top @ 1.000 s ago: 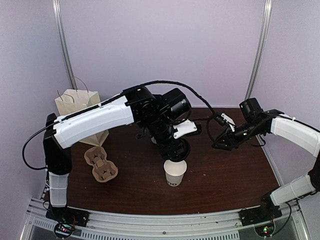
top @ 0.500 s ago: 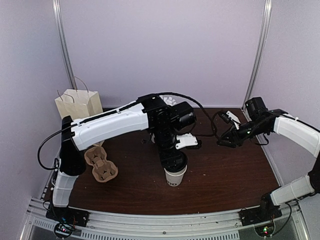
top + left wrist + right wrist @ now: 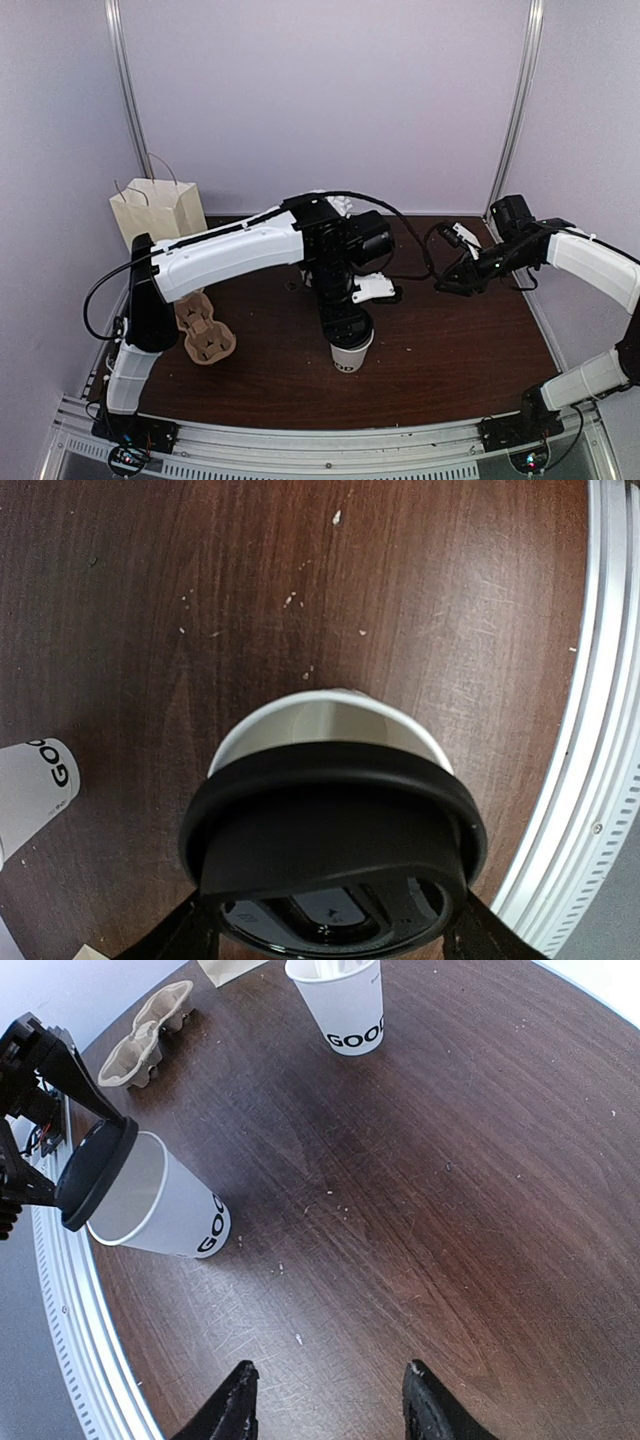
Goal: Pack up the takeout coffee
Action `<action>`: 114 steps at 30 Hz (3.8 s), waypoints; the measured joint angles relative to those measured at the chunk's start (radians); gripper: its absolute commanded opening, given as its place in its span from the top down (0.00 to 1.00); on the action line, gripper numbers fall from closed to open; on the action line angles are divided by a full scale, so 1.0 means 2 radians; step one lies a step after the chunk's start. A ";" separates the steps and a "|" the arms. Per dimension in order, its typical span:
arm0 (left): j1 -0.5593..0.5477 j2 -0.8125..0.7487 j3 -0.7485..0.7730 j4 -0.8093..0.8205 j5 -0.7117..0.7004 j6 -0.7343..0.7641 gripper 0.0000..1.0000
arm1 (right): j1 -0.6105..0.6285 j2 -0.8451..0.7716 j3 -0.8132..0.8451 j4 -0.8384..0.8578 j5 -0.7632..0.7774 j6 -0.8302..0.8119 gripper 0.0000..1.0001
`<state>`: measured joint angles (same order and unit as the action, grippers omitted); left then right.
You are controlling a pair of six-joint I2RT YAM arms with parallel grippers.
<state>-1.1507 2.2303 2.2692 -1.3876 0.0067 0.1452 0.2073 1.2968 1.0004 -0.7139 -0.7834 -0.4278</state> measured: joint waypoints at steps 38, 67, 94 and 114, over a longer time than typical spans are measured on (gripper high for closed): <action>0.000 0.018 0.020 -0.013 -0.013 0.002 0.25 | -0.001 0.018 0.001 -0.014 -0.001 -0.009 0.50; 0.000 0.039 0.034 -0.010 0.000 0.003 0.08 | -0.001 0.031 0.002 -0.018 -0.010 -0.009 0.50; 0.081 -0.338 -0.512 0.493 0.029 -0.334 0.16 | 0.081 0.097 0.135 -0.063 -0.075 0.145 0.46; 0.080 -0.302 -0.601 0.655 0.080 -0.497 0.26 | 0.151 0.175 0.048 0.041 -0.188 0.286 0.64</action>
<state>-0.9913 1.6257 1.0664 -0.0780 0.1658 -0.8490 0.5095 1.6459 1.0966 -0.6312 -1.1595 0.1440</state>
